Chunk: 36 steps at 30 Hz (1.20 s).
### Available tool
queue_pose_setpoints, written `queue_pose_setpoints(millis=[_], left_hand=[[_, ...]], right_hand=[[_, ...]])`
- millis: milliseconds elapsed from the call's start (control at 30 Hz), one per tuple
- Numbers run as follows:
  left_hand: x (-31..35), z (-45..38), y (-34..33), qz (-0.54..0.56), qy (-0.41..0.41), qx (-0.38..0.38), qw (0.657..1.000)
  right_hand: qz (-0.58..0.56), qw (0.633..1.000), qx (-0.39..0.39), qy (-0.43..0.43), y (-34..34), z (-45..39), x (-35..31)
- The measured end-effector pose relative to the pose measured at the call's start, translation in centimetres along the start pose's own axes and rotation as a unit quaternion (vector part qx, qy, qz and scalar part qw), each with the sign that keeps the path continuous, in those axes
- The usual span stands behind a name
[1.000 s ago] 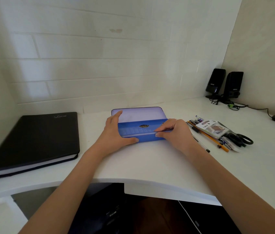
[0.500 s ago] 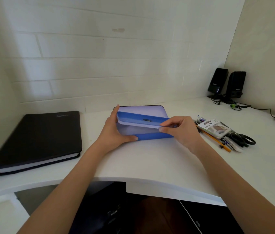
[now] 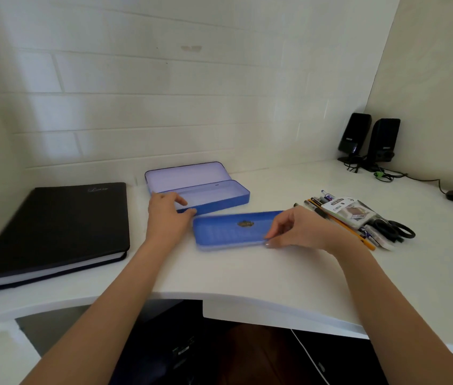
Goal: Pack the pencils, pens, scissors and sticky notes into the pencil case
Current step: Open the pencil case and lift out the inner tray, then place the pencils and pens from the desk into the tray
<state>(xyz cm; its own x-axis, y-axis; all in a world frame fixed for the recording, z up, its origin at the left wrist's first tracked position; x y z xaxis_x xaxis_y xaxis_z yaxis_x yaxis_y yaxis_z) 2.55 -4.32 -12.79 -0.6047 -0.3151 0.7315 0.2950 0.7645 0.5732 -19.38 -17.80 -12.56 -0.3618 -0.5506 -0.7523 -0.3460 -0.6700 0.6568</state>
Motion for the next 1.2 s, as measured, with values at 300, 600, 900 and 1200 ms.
queue_pose_setpoints(millis=[300,600,900,1200], left_hand=[[5.0,2.0,0.1,-0.057,-0.179,0.029,0.982],[5.1,2.9,-4.6,-0.092,-0.122,-0.196,0.969],[8.1,2.8,-8.3,-0.123,-0.201,-0.247,0.940],[10.0,2.8,-11.3,0.026,-0.177,-0.299,0.937]], right_hand=[[0.006,0.953,0.301,-0.022,7.4,1.8,2.1],[0.320,0.874,0.326,-0.167,11.6,3.9,6.6],[0.333,0.855,0.362,-0.164,12.1,4.3,7.0],[0.359,0.851,0.314,-0.220,11.9,4.1,8.1]])
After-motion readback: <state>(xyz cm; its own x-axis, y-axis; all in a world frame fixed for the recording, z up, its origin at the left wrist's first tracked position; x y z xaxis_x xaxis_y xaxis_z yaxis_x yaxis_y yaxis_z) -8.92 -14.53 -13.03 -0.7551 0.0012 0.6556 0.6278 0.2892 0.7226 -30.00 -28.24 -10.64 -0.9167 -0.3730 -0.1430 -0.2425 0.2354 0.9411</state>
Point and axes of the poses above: each hand's wrist, its own z-axis away from the middle knuckle, its own y-axis out of the back of the hand, x = y × z, the point moved 10 cm from there along -z, towards the middle knuckle, and after that the axes turned 3 degrees about -x, right-handed, at the moved point
